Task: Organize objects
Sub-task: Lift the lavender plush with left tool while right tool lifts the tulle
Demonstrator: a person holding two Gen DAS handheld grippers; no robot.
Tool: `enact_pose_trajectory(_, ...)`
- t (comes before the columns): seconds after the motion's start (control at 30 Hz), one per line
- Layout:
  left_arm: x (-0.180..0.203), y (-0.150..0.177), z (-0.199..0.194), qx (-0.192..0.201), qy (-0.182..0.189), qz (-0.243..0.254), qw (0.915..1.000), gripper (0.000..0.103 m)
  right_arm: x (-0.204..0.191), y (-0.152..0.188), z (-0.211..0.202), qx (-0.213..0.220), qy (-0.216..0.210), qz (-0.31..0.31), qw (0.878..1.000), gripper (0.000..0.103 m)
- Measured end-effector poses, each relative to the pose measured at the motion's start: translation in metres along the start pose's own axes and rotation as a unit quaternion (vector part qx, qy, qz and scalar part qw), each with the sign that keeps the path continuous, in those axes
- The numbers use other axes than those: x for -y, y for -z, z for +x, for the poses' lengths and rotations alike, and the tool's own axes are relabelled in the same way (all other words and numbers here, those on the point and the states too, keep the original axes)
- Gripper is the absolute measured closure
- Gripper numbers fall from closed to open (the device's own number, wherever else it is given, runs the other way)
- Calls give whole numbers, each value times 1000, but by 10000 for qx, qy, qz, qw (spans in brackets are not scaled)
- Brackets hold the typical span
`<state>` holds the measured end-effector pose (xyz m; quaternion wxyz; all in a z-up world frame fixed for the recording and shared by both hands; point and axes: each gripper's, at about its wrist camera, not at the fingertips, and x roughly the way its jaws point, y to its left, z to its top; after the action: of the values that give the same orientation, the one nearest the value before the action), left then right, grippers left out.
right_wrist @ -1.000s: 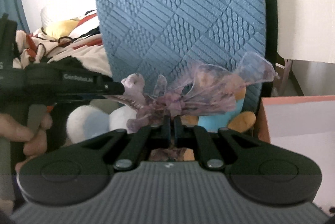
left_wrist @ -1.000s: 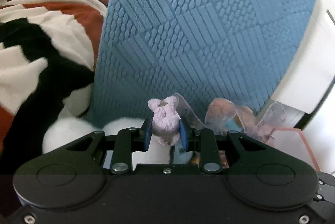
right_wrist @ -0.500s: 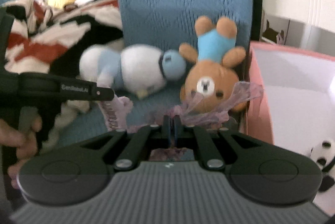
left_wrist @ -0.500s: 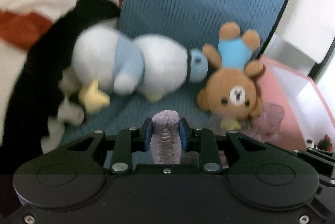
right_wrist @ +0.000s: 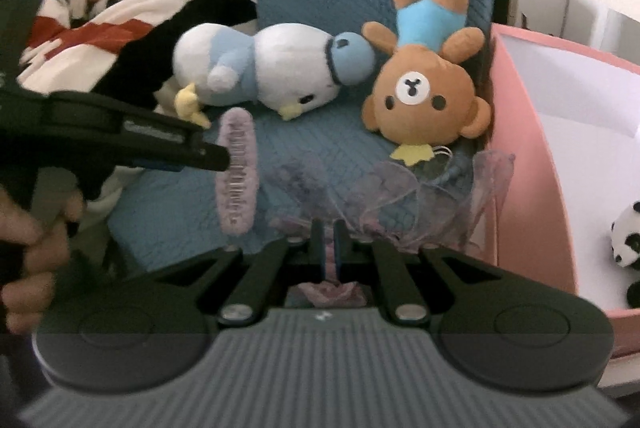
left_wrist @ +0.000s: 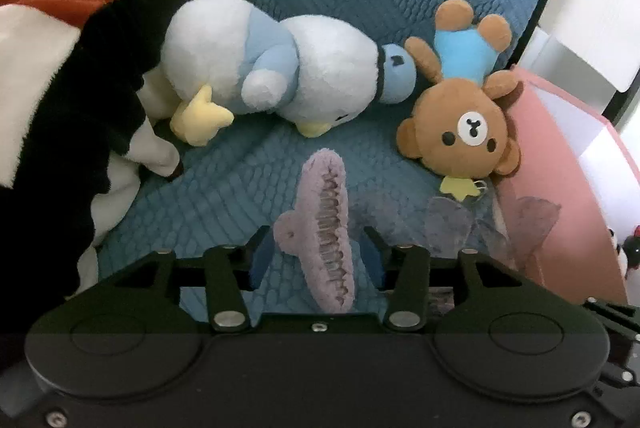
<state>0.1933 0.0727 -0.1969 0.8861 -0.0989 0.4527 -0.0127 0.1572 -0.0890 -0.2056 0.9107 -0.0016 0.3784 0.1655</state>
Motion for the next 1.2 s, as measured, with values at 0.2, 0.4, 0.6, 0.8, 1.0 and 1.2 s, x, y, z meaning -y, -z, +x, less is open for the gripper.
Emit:
enact_pose_trajectory(0.2, 0, 0, 17, -149, 86, -42, 9998, 54, 0, 3, 12, -76, 112, -80, 9999, 31)
enact_pose_trajectory(0.4, 2, 3, 33, -270, 84, -34, 9996, 54, -2, 10, 31, -230, 465, -452, 9976, 22)
enact_pose_trajectory(0.6, 2, 3, 47, -357, 114, -101, 9992, 54, 4, 16, 51, -462, 474, -320, 9973, 24)
enact_pose_trajectory(0.8, 4, 3, 59, -420, 82, -42, 9991, 54, 14, 21, 62, -615, 642, 32, 9960, 61)
enact_pose_trajectory(1.0, 5, 4, 62, -332, -27, 26, 9994, 59, 19, 18, 62, -590, 631, 33, 9963, 83)
enact_pose_trajectory(1.2, 4, 4, 62, -239, -158, 103, 9995, 70, 25, 12, 54, -544, 591, 313, 9963, 91)
